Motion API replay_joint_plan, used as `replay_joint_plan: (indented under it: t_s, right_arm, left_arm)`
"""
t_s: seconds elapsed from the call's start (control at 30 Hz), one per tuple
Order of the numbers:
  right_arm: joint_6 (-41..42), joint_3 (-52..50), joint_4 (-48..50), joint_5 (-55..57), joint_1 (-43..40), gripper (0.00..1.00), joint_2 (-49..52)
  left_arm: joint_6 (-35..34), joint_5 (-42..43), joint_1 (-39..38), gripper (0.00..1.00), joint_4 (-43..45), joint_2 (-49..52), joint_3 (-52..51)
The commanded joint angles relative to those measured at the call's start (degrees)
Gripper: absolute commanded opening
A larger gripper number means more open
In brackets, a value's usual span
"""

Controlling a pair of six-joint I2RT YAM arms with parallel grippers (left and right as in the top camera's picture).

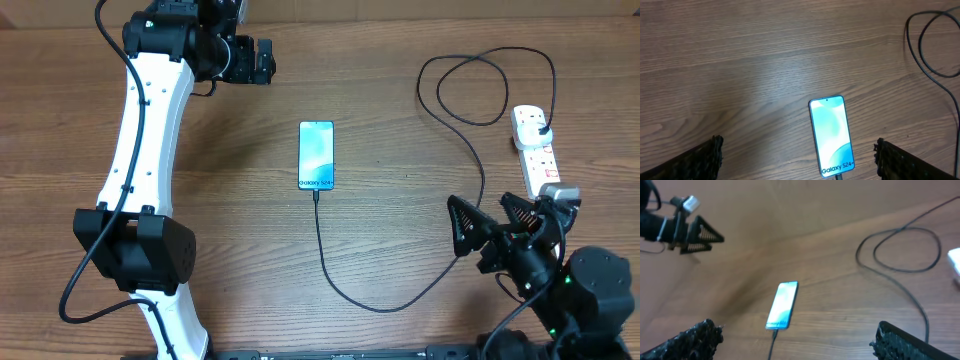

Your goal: Plug charger to phone and switch on socket

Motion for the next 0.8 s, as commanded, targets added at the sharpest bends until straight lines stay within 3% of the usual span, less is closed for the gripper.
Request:
replay_joint_plan:
  t_s: [0.0, 0.07, 0.4, 0.57, 0.77]
  right_arm:
    - [-0.9, -3.3, 3.8, 4.5, 0.2, 1.00, -2.8]
    - [-4.4, -6.5, 8.3, 4.5, 0.2, 1.00, -4.7]
    - [-4.9, -23.3, 27.2, 6.7, 0.3, 1.00, -14.8]
    - [-9.5, -30.7, 37.1, 7.3, 0.3, 1.00, -19.2]
    - [-9.4, -36.5, 41.6, 11.0, 0.3, 1.00, -24.0]
  left_arm:
    - [0.9, -0.3, -0.1, 1.00, 0.0, 0.5, -0.1]
    - [0.9, -0.3, -0.1, 1.00, 0.0, 0.5, -0.1]
    - [0.9, -0.3, -0.1, 1.00, 0.0, 0.5, -0.1]
    - [0.9, -0.3, -0.1, 1.00, 0.0, 0.5, -0.1]
    - [0.9, -0.3, -0.1, 1.00, 0.0, 0.5, -0.1]
